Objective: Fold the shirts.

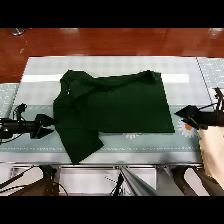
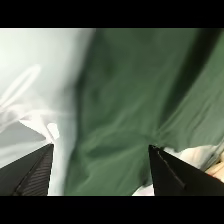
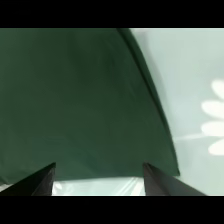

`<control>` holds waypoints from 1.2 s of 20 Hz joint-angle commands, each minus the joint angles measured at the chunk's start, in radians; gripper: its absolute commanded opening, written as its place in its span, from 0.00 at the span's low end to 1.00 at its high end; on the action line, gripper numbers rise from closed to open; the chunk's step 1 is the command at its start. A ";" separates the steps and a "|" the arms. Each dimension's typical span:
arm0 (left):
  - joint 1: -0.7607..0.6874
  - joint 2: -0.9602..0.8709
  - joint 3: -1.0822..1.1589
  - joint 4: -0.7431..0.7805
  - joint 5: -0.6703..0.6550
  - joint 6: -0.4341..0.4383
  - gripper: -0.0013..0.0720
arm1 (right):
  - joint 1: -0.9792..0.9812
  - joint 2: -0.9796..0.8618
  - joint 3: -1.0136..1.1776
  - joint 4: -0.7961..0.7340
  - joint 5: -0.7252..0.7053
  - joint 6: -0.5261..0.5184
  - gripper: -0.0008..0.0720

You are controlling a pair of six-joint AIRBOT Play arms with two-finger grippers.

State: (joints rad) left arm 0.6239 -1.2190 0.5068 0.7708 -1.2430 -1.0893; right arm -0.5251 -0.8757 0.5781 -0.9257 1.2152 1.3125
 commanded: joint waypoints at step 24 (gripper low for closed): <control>-0.193 -0.058 -0.018 -0.091 0.092 0.101 0.05 | 0.098 -0.311 -0.089 0.094 -0.155 0.030 0.85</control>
State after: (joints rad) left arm 0.4492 -1.2758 0.4881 0.6800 -1.1515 -0.9871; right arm -0.4728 -1.1152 0.4778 -0.8883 1.1202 1.3682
